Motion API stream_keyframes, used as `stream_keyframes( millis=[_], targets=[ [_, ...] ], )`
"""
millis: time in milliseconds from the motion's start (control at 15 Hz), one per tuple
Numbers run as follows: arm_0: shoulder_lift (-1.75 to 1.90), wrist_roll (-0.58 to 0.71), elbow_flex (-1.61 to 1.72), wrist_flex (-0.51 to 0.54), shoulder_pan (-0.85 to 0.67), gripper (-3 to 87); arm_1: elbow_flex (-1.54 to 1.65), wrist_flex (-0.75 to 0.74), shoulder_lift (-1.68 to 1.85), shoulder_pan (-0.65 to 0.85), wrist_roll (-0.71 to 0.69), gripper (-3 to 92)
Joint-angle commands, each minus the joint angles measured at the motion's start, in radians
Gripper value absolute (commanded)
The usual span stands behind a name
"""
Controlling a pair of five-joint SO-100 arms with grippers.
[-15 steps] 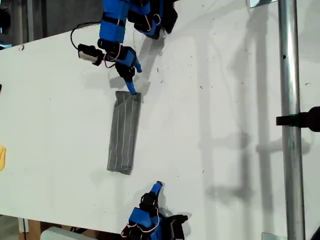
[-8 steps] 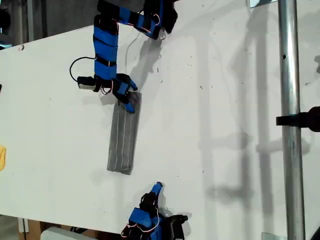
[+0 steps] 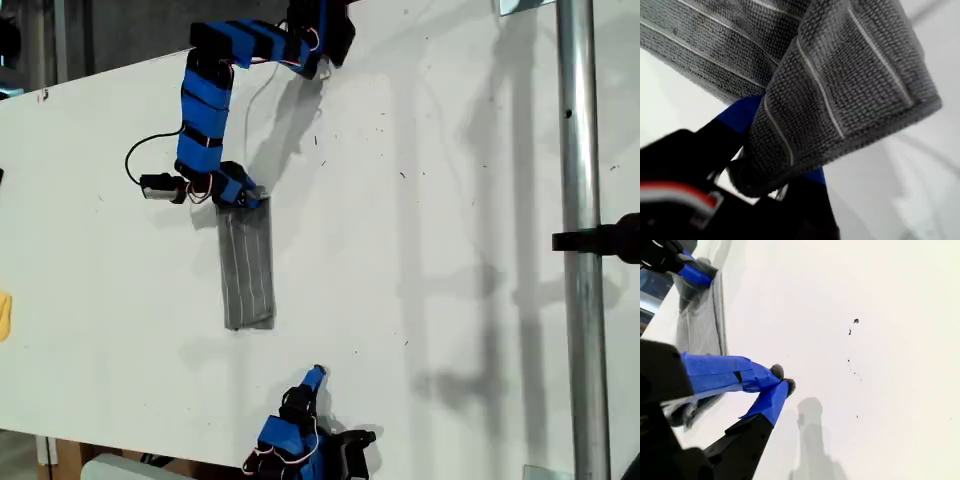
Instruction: Grasp corners of a towel and fold twice.
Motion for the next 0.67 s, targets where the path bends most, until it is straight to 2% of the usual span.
stream_keyframes(
  millis=[0, 200, 267, 333, 467, 600],
  targets=[
    [0.005, 0.000, 0.006, 0.003, -0.029, -2.4, 0.158, 0.167, 0.268, -0.054, 0.011, -0.2],
    [0.005, 0.002, 0.006, -0.002, -0.029, -2.5, 0.310, 0.499, 0.635, -0.221, 0.187, -0.2],
    [0.005, 0.000, 0.006, -0.005, -0.029, -2.5, 0.279, 0.565, 0.716, -0.272, 0.222, -0.2],
    [0.005, 0.002, 0.006, -0.003, -0.026, -2.5, 0.207, 0.548, 0.747, -0.304, 0.229, -0.2],
    [0.005, -0.012, 0.006, 0.006, -0.025, -2.4, 0.015, 0.313, 0.558, -0.348, 0.213, -0.2],
    [0.005, -0.012, 0.006, 0.017, -0.026, -2.4, -0.115, -0.034, 0.281, -0.357, 0.212, 1.1]
  ],
)
